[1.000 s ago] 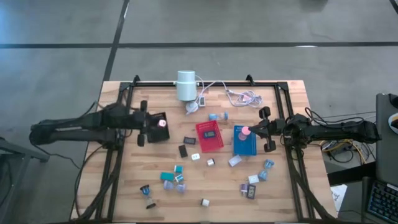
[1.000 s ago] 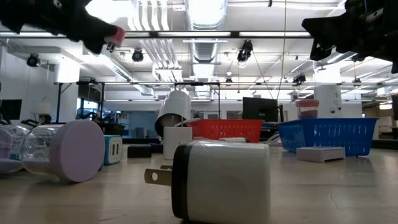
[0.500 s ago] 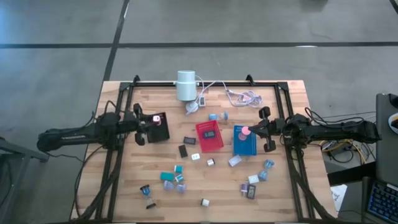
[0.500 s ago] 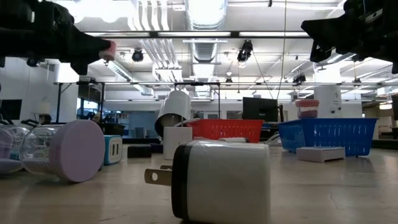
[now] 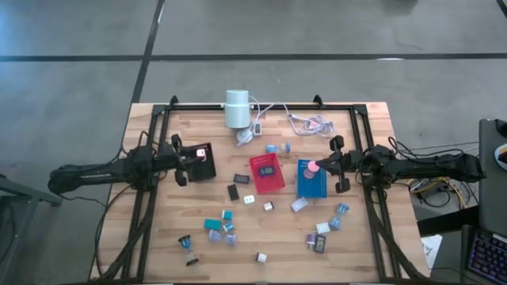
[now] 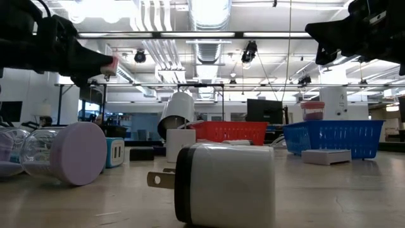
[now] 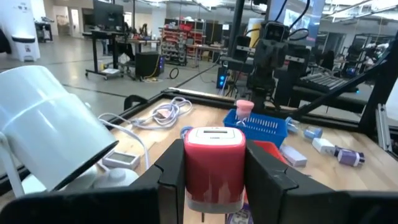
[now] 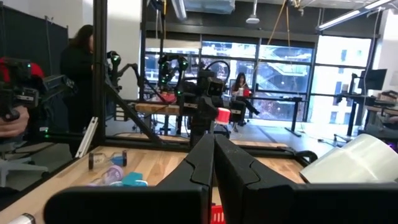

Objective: Pick & Place Office items
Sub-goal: Put the pink charger adapter into the black bin

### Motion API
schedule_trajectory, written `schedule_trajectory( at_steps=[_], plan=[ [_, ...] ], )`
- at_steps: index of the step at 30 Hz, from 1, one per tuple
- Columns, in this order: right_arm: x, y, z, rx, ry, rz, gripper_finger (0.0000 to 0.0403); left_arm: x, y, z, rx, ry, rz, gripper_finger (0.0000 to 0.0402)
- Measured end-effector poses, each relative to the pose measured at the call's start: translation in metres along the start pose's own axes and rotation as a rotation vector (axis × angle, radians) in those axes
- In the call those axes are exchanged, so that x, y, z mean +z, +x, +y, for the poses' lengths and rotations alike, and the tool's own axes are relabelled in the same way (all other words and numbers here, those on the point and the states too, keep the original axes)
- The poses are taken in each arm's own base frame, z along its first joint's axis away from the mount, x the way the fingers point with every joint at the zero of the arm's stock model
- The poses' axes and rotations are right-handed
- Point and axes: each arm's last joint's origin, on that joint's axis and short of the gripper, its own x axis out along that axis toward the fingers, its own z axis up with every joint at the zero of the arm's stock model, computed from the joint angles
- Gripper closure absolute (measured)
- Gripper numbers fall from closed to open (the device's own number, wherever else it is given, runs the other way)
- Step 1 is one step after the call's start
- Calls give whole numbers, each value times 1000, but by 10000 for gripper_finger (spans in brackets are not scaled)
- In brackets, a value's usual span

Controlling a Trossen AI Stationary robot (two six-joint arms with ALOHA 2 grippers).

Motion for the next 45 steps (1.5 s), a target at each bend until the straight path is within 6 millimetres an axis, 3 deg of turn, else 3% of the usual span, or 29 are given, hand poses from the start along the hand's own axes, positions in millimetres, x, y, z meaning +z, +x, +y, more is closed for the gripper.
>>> schedule_trajectory(
  at_steps=[9, 20, 27, 34, 39, 45],
  plan=[
    [0, 0, 0, 1, 0, 0, 394, 1, 0, 1, 20, -2, 1, 298],
    [0, 0, 0, 1, -12, -1, 394, 41, -9, 7, 410, -59, 279, 298],
    [0, 0, -1, -25, -12, 0, 394, 50, 11, 5, 423, -10, 420, 298],
    [0, 0, -1, -25, -21, 0, 394, 56, 39, 2, 455, 76, 744, 298],
    [0, 0, -1, -25, -20, -1, 394, 52, 59, 2, 473, 148, 971, 298],
    [0, 0, -1, -24, -20, 0, 394, 32, 73, 3, 423, 193, 1112, 298]
  ],
)
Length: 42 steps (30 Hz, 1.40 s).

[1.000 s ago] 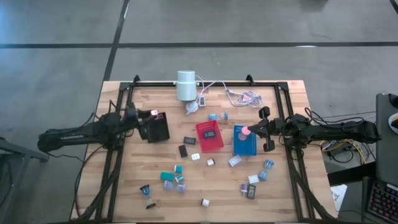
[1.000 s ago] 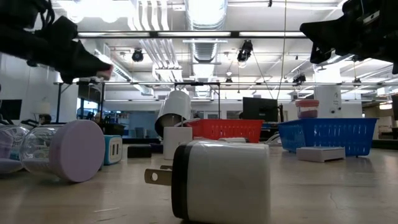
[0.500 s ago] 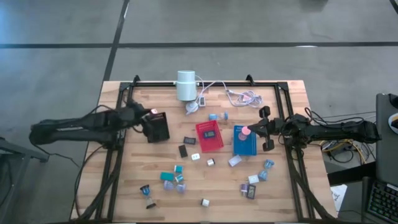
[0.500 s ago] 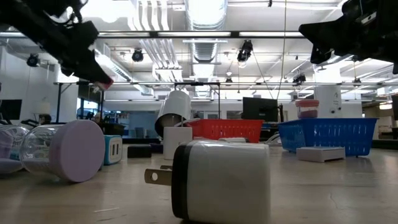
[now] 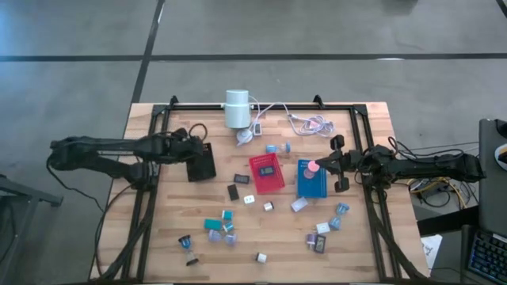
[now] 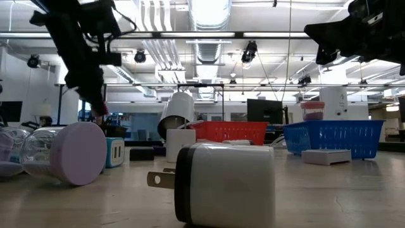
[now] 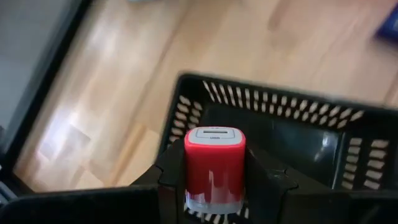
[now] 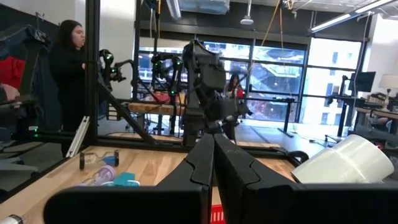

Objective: Pick & Place Office items
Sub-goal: Put the pink charger adapter into the black bin

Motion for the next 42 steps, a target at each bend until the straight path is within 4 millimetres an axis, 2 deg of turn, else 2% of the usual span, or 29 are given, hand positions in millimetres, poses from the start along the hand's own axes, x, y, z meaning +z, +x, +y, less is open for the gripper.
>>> schedule_trajectory(
  at_steps=[6, 24, 40, 42],
  plan=[
    [0, 0, 0, 0, -3, 0, 394, 1, 20, -5, -6, -3, 39, 298],
    [0, 0, 0, 0, 0, 1, 394, 5, 55, -10, -6, 18, 152, 298],
    [0, 0, 0, 0, 0, 0, 394, 6, 66, -6, -43, 3, 178, 298],
    [0, 0, 0, 0, 0, 0, 394, 7, 65, -5, -43, -1, 172, 283]
  ],
)
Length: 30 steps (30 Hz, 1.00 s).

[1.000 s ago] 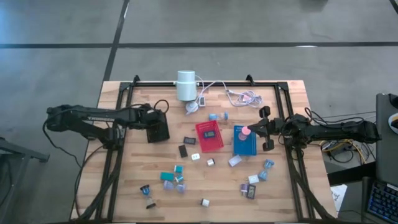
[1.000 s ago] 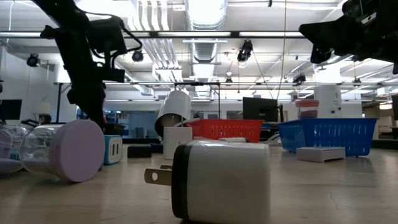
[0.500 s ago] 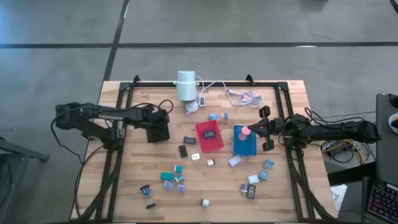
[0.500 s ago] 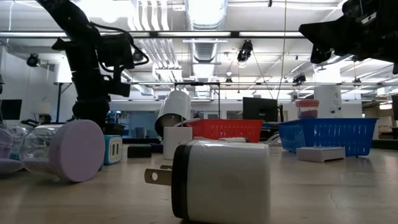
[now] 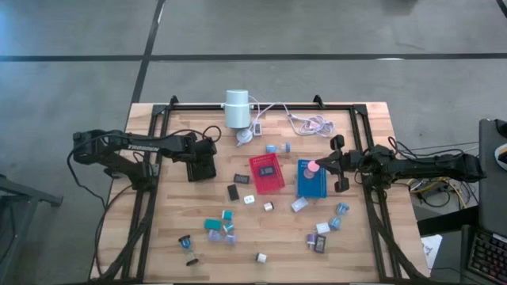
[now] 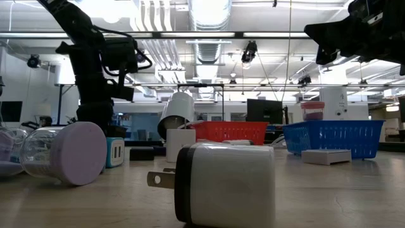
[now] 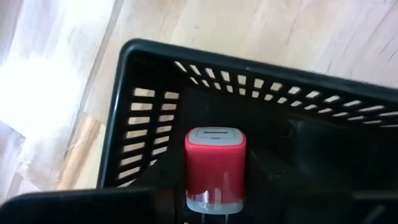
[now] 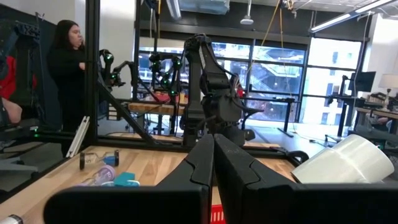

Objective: Pick & Place Office items
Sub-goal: Put the pink charger adapter into the black bin, then put the top blue hourglass into the blue bin

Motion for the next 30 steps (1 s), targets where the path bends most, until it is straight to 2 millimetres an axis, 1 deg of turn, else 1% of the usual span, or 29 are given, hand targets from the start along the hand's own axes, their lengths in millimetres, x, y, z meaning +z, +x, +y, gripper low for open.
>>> schedule_trajectory(
  at_steps=[6, 9, 12, 16, 19, 21, 23, 25, 26, 30],
  plan=[
    [0, 0, 0, 0, 0, 0, 394, 0, -3, 1, -1, -11, -16, 180],
    [0, 0, 0, 0, 0, 0, 394, -1, -8, 2, -1, -14, -18, 142],
    [0, 0, 0, 0, 0, 0, 394, 0, -19, 5, -4, -26, -41, 121],
    [0, 0, 0, 0, 0, 0, 394, 1, -42, 11, -20, -14, -159, 116],
    [0, 0, 0, 0, 0, 0, 394, 0, -61, 14, -65, 4, -335, 120],
    [0, 0, 0, 0, 0, 0, 394, -1, -73, 16, -118, 14, -501, 123],
    [0, 0, 0, 0, 0, 0, 394, -3, -83, 17, -177, 63, -692, 126],
    [0, 0, 0, 0, 0, -1, 394, -8, -88, 17, -202, 117, -868, 129],
    [0, 0, 0, 0, 0, -1, 394, -12, -89, 18, -197, 117, -940, 130],
    [0, 0, 0, 0, -1, -1, 394, -24, -89, 20, -172, 60, -1129, 131]
  ],
)
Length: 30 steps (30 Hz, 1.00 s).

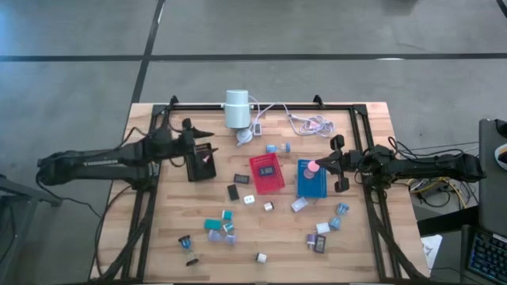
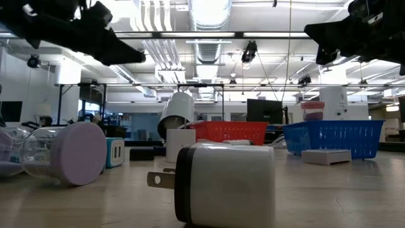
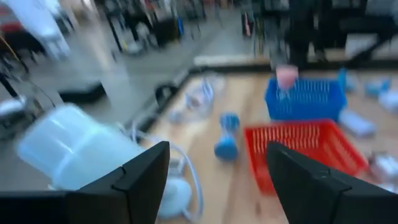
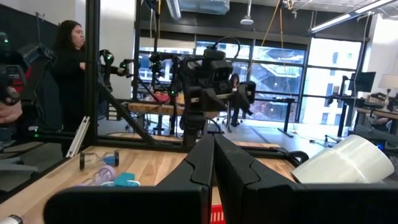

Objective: Pick & Place Office items
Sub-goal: Put the top blue hourglass into the blue bin

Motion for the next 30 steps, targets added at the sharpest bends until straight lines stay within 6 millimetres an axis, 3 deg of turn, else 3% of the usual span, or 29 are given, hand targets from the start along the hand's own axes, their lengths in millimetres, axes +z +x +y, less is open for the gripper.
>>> schedule_trajectory(
  at_steps=[5, 9, 13, 18, 21, 30],
  plan=[
    [1, 0, -1, -25, -19, -6, 394, -4, -9, 2, 82, -30, -145, 139],
    [1, 0, -1, -29, -34, -6, 394, -14, -11, 1, 82, -32, -158, 174],
    [1, 0, -2, -51, -54, -5, 394, -18, -12, -1, 58, 2, -152, 237],
    [1, 0, -2, -55, -55, -4, 394, -19, -13, -8, -155, 46, -209, 334],
    [1, 0, -2, -55, -51, -4, 394, -19, -15, -8, -171, 46, -247, 384],
    [1, 0, -2, -54, -29, -4, 394, -30, -18, -1, -113, -36, -226, 399]
  ],
)
